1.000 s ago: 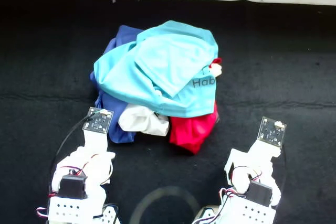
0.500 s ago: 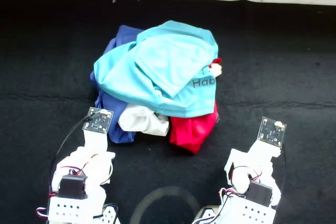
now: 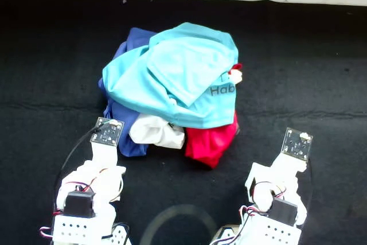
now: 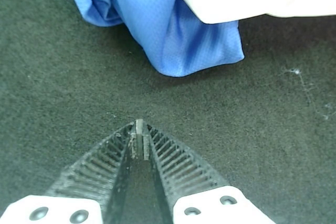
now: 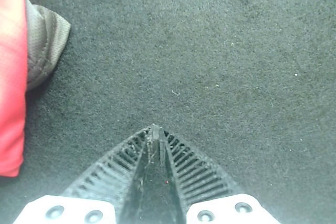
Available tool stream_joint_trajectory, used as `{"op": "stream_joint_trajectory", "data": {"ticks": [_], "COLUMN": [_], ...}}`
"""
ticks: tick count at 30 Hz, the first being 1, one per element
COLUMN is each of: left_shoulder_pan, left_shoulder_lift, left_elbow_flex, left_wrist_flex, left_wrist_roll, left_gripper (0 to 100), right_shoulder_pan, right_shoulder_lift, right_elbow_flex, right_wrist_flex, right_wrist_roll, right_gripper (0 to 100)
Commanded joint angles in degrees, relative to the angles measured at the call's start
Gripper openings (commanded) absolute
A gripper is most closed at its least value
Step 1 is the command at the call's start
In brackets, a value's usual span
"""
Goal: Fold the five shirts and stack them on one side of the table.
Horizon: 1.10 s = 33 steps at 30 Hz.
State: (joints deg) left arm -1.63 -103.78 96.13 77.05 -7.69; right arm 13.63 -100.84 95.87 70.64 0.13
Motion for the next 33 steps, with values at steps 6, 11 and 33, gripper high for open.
{"op": "stream_joint_trajectory", "data": {"ticks": [6,11,33], "left_shoulder_pan": [0.84,0.84,-5.76], "left_shoulder_lift": [-0.04,-0.04,-0.04], "left_elbow_flex": [1.01,1.01,-3.82], "left_wrist_flex": [-0.26,-0.26,-18.37], "left_wrist_roll": [0.26,0.26,-0.09], "left_gripper": [1,1,1], "right_shoulder_pan": [-0.13,-0.13,-0.13], "right_shoulder_lift": [0.57,0.57,0.57], "right_elbow_flex": [6.9,6.9,6.9], "right_wrist_flex": [-1.1,-1.1,-1.1], "right_wrist_roll": [-0.18,-0.18,-0.18], "right_gripper": [0.8,0.8,0.8]}}
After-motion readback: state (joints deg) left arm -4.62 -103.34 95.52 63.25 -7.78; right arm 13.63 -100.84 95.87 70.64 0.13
